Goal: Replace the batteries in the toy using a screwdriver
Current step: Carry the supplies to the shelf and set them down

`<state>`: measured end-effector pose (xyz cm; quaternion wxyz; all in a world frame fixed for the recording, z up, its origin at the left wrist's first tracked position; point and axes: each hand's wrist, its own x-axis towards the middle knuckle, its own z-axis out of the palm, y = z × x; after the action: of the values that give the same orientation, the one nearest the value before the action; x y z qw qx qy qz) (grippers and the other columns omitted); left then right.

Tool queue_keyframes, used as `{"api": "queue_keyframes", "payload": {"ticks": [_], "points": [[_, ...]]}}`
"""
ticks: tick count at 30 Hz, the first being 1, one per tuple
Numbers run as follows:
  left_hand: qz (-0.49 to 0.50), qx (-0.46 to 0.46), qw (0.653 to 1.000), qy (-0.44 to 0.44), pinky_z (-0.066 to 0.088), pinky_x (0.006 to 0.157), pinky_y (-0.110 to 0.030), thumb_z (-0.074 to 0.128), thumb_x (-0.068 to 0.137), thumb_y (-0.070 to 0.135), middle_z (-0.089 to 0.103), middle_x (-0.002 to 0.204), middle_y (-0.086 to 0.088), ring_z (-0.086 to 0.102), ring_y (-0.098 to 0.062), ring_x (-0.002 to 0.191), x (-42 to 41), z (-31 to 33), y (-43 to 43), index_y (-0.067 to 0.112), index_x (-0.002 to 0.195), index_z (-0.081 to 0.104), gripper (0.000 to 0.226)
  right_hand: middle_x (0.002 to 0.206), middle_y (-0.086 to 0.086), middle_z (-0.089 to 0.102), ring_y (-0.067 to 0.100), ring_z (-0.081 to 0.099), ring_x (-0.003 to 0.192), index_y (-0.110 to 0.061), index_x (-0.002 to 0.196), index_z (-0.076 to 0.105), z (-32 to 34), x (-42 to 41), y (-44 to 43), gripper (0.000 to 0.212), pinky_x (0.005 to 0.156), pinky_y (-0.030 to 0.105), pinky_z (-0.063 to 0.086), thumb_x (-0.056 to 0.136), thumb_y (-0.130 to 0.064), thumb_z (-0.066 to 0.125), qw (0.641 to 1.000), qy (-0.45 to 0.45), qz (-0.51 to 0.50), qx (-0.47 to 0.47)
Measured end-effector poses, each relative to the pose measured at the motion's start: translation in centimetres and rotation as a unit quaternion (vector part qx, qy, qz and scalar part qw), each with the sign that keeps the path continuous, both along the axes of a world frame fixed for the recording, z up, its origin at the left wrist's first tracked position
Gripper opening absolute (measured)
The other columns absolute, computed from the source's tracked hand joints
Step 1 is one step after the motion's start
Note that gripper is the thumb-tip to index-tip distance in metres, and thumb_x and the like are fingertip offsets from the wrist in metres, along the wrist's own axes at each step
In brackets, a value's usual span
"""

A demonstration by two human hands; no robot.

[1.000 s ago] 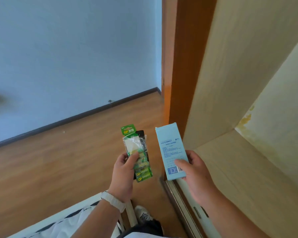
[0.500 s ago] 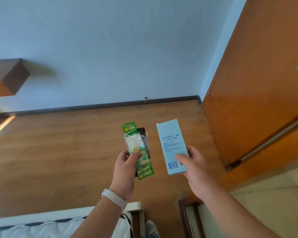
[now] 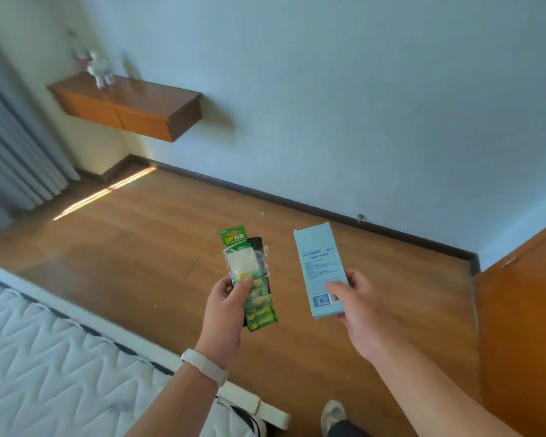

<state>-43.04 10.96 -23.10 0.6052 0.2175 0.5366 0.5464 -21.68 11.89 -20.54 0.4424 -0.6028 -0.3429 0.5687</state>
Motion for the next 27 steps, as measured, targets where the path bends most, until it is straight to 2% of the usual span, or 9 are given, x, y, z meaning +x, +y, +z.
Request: {"api": "queue_keyframes", "payload": {"ticks": [5,12,19,22,27], "points": [[0.076,0.004,0.997,0.007,0.059,0.063,-0.037,0.065,0.096,0.018,0.076,0.094,-0.01,0.074,-0.026,0.079,-2.1,0.0,1.5,0.008,0.12,0.06,0.026,0.1,0.002,0.077,0.023,0.074,0.091,-0.019,0.105,0.062,-0.5,-2.0,5.2,0.019,0.081,0.046,0.056,0.088,-0.011,0.065,0.997,-0.007,0.073,0.012],[0.175,-0.016,0.984,0.02,0.059,0.062,-0.036,0.066,0.095,0.019,0.077,0.094,-0.008,0.075,-0.026,0.08,0.0,-0.1,7.5,0.011,0.12,0.061,0.026,0.097,-0.002,0.077,0.02,0.075,0.088,-0.019,0.108,0.061,-1.0,-0.7,14.7,0.021,0.072,0.037,0.055,0.09,-0.01,0.064,0.986,0.026,0.167,0.001],[0.23,-0.028,0.972,0.031,0.06,0.064,-0.037,0.065,0.096,0.019,0.077,0.098,-0.009,0.076,-0.027,0.084,5.6,1.7,16.9,0.011,0.121,0.06,0.027,0.098,0.0,0.077,0.019,0.074,0.089,-0.014,0.11,0.058,0.0,3.7,25.5,0.019,0.079,0.041,0.056,0.092,-0.008,0.062,0.972,0.035,0.233,-0.015],[0.247,-0.029,0.968,0.029,0.06,0.062,-0.036,0.065,0.096,0.02,0.078,0.096,-0.008,0.076,-0.026,0.083,7.8,2.4,20.4,0.012,0.12,0.061,0.026,0.097,0.001,0.077,0.019,0.074,0.088,-0.014,0.109,0.058,0.4,5.3,29.4,0.018,0.072,0.036,0.053,0.092,-0.008,0.061,0.967,0.039,0.251,-0.022],[0.262,-0.029,0.964,0.035,0.06,0.062,-0.035,0.065,0.096,0.02,0.078,0.097,-0.007,0.076,-0.026,0.085,10.0,3.2,24.3,0.014,0.121,0.06,0.027,0.096,0.0,0.076,0.017,0.074,0.086,-0.014,0.109,0.059,1.1,6.8,33.9,0.017,0.067,0.03,0.054,0.093,-0.007,0.061,0.964,0.042,0.263,-0.016]]}}
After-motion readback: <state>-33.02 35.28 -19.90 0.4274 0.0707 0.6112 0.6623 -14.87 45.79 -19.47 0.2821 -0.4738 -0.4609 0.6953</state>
